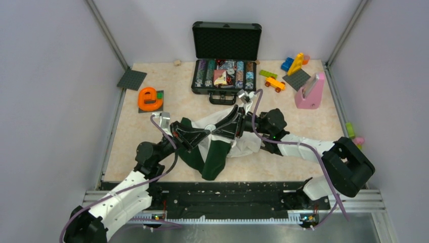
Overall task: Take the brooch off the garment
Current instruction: Remove the brooch from the clothes.
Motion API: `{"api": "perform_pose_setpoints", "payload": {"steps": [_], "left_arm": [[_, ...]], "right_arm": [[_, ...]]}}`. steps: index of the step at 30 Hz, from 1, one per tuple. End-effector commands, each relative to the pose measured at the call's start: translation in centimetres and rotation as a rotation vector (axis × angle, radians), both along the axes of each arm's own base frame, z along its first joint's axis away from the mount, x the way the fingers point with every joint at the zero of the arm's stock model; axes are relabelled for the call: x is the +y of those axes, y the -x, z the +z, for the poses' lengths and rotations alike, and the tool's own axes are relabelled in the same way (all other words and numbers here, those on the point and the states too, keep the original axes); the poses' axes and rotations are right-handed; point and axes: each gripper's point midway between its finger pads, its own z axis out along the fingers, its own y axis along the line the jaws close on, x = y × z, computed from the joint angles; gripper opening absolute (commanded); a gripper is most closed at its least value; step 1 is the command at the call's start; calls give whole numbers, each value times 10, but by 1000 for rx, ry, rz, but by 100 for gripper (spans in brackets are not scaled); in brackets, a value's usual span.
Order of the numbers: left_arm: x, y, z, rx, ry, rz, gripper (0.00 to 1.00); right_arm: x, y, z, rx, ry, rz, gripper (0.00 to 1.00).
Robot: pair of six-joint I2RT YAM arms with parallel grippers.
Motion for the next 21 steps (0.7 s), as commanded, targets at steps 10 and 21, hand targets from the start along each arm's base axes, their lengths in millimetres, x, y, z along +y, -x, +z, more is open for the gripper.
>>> {"api": "perform_pose_setpoints", "payload": {"steps": [10,21], "left_arm": [[1,17,27,-114,54,-56,0],[4,22,28,-155,56,-51,0]], "right_arm": [[12,-11,16,-25,-21,-35,25],[11,-29,1,63,30,-142,8]]}}
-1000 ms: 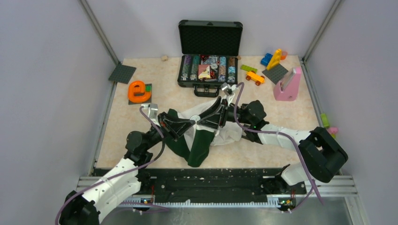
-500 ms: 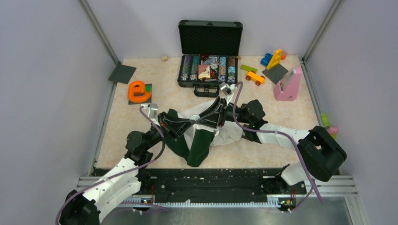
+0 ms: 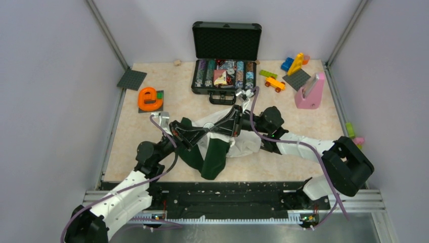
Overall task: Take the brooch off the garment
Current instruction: Remove the brooch from the clothes.
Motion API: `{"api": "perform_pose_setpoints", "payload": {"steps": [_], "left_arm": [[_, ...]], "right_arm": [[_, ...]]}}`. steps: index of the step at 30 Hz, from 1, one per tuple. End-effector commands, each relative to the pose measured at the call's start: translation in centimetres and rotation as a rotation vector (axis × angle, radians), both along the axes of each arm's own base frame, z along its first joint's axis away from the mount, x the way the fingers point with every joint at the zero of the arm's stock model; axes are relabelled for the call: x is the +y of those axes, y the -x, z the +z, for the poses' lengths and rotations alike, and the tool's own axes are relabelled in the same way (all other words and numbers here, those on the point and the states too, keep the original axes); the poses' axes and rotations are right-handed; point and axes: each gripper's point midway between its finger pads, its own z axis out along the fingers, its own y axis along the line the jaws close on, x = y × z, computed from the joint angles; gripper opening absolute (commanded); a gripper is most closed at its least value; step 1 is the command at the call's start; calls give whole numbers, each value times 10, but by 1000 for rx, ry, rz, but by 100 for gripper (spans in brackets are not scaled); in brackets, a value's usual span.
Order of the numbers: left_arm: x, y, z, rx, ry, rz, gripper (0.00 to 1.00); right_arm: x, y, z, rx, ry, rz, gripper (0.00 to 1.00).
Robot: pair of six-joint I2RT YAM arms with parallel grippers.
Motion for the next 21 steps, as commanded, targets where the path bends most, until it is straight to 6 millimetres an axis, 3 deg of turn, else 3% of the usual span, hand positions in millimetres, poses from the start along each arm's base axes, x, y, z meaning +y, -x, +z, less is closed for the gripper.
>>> {"api": "perform_pose_setpoints", "payload": {"steps": [1,8,18,21], "left_arm": [[0,32,33,-164,61,-93,0],[3,33,36,-158,86,-81,0],[5,37,44,-122,119,-109,26],[5,39,46,-125,121,-124,29]], "right_arm": [[3,-23,2,31,5,-130,7],[2,-17,9,34,-33,-102,6],[2,-3,8,13,-4,-28,5],[1,-1,8,9,4,-20,5]]}}
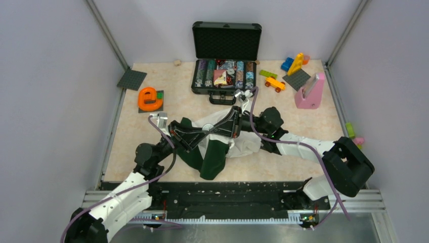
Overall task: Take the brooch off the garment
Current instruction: Remove the brooch from the clothes.
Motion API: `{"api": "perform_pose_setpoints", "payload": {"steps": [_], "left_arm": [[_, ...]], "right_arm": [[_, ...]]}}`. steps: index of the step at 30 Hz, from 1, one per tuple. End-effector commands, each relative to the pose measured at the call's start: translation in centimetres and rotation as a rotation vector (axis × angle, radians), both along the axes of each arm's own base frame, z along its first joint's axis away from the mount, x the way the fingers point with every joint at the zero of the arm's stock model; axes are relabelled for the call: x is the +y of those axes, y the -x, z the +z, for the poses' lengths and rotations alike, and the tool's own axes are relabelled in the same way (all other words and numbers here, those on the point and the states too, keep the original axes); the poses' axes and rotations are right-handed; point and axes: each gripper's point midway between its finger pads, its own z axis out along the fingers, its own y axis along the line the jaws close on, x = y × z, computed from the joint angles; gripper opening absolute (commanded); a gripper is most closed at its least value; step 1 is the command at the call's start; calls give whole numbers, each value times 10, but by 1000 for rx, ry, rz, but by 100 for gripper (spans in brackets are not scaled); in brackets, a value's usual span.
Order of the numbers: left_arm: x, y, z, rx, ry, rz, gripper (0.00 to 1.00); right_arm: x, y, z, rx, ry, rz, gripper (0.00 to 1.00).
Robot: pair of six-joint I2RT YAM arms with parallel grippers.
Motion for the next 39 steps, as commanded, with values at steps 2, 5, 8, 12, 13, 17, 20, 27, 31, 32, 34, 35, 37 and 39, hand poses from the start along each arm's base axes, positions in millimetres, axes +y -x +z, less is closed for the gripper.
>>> {"api": "perform_pose_setpoints", "payload": {"steps": [2,5,8,12,13,17,20,27,31,32,34,35,37,39], "left_arm": [[3,31,42,-148,88,-99,25],[5,30,43,-143,92,-94,16],[7,28,43,-139,94,-81,14],[9,26,45,-143,95,-74,22],[10,26,45,-144,94,-73,24],[10,25,46,-143,95,-75,23],[10,24,44,-139,90,-77,11],[9,22,40,-138,68,-74,0],[10,19,39,-138,58,-51,0],[10,19,39,-138,57,-47,0],[10,19,39,-139,57,-45,0],[10,19,39,-140,57,-45,0],[10,18,37,-139,52,-40,0],[11,17,36,-138,48,-34,0]], "right_arm": [[-1,-5,8,-27,1,-30,6],[-1,-3,9,-31,1,-24,6],[-2,-2,9,-34,5,-11,5],[-1,1,6,-30,16,14,5],[-1,2,5,-30,19,19,5],[-1,4,5,-34,20,29,5],[-1,4,5,-35,20,30,5],[-1,3,8,-38,11,23,30],[1,3,9,-34,4,28,38],[1,3,8,-32,4,30,38],[2,3,8,-28,4,30,36],[2,2,7,-28,4,27,36],[2,2,7,-25,3,25,37],[3,1,9,-23,2,20,38]]}}
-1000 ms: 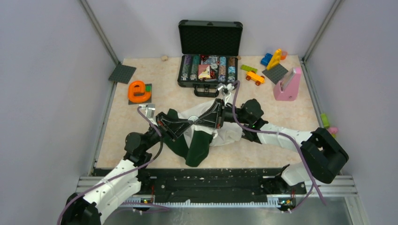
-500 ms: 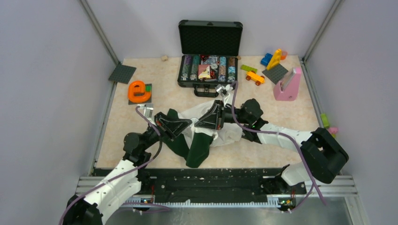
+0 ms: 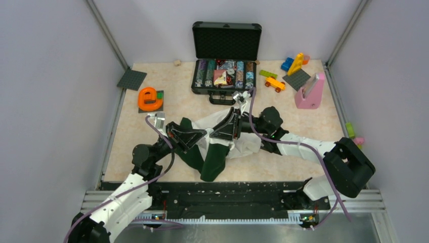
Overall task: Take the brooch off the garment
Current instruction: Remove the brooch from the clothes.
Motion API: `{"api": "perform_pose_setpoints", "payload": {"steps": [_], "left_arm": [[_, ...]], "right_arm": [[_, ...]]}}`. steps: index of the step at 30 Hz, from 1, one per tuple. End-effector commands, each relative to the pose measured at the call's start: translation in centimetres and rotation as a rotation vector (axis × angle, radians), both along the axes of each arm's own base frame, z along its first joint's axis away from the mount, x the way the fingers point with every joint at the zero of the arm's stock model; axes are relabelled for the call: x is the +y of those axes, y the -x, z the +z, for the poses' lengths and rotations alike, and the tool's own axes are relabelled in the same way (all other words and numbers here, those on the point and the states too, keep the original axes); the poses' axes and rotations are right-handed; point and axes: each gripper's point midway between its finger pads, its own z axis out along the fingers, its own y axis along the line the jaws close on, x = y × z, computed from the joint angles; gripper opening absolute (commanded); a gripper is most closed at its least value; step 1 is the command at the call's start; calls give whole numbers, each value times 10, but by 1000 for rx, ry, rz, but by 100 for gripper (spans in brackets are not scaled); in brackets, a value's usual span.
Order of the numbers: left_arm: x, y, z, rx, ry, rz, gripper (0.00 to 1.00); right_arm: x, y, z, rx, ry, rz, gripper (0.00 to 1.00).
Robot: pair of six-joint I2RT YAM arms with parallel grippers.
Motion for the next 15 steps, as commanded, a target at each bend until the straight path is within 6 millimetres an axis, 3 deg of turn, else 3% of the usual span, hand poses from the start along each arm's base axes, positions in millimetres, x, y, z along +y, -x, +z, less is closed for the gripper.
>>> {"api": "perform_pose_setpoints", "payload": {"steps": [1,15], "left_arm": [[4,10,30,-112,48,3,0],[5,8,28,-114,37,17,0]], "right_arm": [[6,-9,17,-39,-37,-31,39],[12,-14,15,-32,-5,-77,38]]}}
